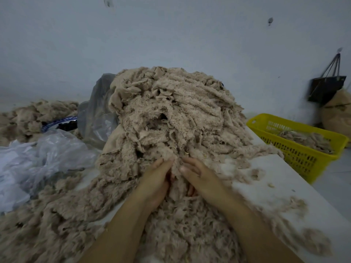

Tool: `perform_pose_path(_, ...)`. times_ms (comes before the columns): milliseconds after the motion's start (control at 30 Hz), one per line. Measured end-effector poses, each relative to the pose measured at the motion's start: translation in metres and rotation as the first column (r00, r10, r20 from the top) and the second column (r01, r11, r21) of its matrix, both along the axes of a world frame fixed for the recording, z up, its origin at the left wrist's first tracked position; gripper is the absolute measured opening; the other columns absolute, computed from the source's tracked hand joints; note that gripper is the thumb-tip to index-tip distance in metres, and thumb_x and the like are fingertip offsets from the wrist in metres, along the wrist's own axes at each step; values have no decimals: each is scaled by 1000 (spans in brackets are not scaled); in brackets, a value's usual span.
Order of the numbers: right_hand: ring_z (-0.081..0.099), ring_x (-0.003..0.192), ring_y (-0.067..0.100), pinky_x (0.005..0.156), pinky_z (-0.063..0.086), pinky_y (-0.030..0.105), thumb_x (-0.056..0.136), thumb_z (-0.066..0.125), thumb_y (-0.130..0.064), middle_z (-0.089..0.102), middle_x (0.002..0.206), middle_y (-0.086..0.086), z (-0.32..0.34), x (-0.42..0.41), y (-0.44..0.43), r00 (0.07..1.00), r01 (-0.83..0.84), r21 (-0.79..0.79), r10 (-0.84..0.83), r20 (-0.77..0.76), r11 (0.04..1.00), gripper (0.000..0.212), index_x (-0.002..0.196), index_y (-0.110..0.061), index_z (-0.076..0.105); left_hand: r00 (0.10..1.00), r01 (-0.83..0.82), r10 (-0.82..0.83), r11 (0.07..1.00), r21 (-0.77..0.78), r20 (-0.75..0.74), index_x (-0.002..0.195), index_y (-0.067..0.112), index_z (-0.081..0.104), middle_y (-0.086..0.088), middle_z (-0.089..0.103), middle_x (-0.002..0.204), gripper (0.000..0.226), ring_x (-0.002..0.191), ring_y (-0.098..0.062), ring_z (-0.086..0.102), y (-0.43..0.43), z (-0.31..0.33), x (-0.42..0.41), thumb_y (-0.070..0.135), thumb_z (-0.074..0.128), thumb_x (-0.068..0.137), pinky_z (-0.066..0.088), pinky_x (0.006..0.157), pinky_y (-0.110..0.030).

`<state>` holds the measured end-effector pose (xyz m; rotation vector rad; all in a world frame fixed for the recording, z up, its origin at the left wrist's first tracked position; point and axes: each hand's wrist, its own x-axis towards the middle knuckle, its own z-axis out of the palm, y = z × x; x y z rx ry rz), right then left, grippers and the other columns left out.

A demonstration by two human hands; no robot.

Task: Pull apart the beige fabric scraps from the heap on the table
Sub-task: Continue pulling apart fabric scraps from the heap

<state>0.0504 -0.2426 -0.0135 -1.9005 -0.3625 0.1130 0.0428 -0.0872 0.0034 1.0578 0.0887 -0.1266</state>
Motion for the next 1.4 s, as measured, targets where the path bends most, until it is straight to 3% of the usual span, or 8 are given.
perform_pose_path(167,58,67,-1,59,43,19,95,48,-59,65,81,-14,3,2,0,989,16,-196,13,147,980,22,86,-42,59,999,-35,33,998,61,23,82,11,58,0,49,55,15,48,-9,41,1,0,-4,21,64,91,38,59,-25)
perform_pose_path(400,41,54,-2,51,32,15,97,47,-55,44,62,-14,12,-2,-8,984,-9,-274,58,169,962,42,71,-22,45,982,-178,189,857,-483,-26,89,6,69,6,39,47,20,37,-5,30,27,9,2,22,63,80,58,59,-26)
perform_pose_path(667,37,46,6,62,35,27,81,43,-75,39,52,-11,23,-9,-11,988,155,293,-140,-71,944,51,52,-34,50,982,-177,188,902,-394,-11,62,15,73,7,44,39,28,28,-4,37,21,18,-3,25,63,86,35,32,-16)
perform_pose_path(867,45,45,13,59,48,35,87,53,-68,47,42,-7,27,6,-27,892,447,633,-263,-368,632,60,46,-25,52,991,83,-21,878,-471,136,80,15,73,-3,73,84,21,78,-20,74,23,24,-11,28,62,92,61,64,-36)
perform_pose_path(933,38,45,16,50,37,33,93,53,-61,43,45,-2,28,12,-43,841,540,631,-333,-426,556,59,47,-23,49,990,16,40,921,-389,136,86,17,73,-3,68,101,14,94,-17,67,26,23,-9,28,66,90,59,79,-35)
perform_pose_path(1067,63,62,14,51,49,23,89,56,-62,68,69,-6,17,8,-29,918,396,391,-342,-202,831,41,76,-25,68,988,72,-92,985,155,124,79,19,74,-3,72,75,21,67,-16,68,6,17,-20,35,66,90,55,57,-26)
perform_pose_path(1233,70,98,6,88,52,24,69,71,-68,77,96,-7,20,-4,-7,942,-4,420,144,-303,907,47,91,-28,79,893,115,-371,734,669,254,63,31,59,15,59,62,35,57,-6,56,-24,4,-30,43,61,96,44,56,-19)
perform_pose_path(1400,66,70,7,67,55,24,92,63,-27,68,74,0,18,1,-10,957,89,576,91,-276,812,30,64,-24,73,888,89,-401,631,771,226,59,31,48,19,46,56,45,52,0,45,-24,-5,-22,61,57,91,33,51,-14)
